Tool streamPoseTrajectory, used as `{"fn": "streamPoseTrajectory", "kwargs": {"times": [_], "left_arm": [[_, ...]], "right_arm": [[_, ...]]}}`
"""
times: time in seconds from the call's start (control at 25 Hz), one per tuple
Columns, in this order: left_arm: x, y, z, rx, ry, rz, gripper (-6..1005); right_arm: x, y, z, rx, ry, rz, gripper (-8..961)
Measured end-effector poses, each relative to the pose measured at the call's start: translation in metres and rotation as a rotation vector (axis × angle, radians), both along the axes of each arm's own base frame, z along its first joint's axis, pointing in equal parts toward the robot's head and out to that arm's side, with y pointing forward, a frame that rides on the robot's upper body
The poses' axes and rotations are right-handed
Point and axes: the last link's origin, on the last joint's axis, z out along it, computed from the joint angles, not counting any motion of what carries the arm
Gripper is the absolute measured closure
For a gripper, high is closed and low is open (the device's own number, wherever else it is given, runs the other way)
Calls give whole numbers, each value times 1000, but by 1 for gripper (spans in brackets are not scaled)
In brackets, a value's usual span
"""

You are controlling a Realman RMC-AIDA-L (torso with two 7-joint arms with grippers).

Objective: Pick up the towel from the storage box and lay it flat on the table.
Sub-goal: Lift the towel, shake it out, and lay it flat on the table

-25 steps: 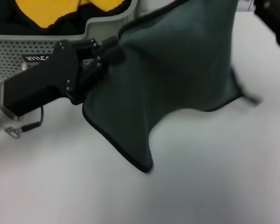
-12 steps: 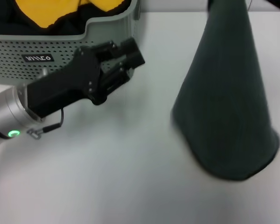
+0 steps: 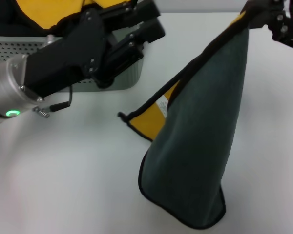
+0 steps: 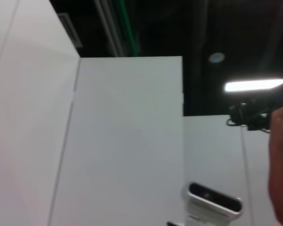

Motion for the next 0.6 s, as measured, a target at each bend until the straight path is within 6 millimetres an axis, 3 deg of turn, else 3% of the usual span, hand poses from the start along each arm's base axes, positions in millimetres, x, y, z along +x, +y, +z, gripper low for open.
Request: {"fn": "streamPoseTrajectory", "kwargs": {"times": [0.24, 0.6], "left_arm": [[17, 0, -15, -85, 47, -84, 706], [18, 0, -20, -100, 59, -78, 706]], "right_arm": [[-9, 2, -7, -10, -5, 20, 941], [-21, 4, -8, -16, -19, 56, 940]]}}
